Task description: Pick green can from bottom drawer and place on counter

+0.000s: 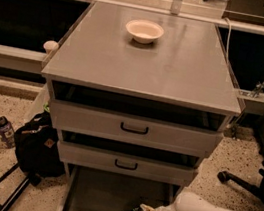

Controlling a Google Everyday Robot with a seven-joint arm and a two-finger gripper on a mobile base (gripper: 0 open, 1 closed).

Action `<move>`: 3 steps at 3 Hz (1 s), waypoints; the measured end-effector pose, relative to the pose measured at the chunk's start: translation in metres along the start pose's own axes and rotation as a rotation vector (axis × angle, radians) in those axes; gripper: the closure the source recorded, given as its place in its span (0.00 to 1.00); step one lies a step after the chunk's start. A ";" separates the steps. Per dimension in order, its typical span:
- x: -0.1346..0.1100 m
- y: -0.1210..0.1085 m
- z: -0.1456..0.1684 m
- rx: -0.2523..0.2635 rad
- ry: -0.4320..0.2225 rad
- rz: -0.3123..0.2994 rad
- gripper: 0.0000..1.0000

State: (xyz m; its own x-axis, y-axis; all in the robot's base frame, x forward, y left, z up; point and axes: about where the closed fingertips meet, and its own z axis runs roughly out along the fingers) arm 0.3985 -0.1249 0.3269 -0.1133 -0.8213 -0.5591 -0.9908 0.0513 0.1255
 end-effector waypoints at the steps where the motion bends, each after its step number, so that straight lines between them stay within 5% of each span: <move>1: 0.000 0.000 0.000 0.000 0.000 0.000 0.00; 2: 0.000 -0.022 -0.004 0.081 0.021 -0.015 0.00; 3: -0.004 -0.079 -0.020 0.220 -0.019 -0.037 0.00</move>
Offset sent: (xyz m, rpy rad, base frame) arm 0.0707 -0.0153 0.0063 -0.0913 -0.2295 -0.0941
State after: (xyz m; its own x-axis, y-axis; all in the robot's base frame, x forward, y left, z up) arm 0.4787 -0.1369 0.3360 -0.0760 -0.8143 -0.5755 -0.9864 0.1459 -0.0762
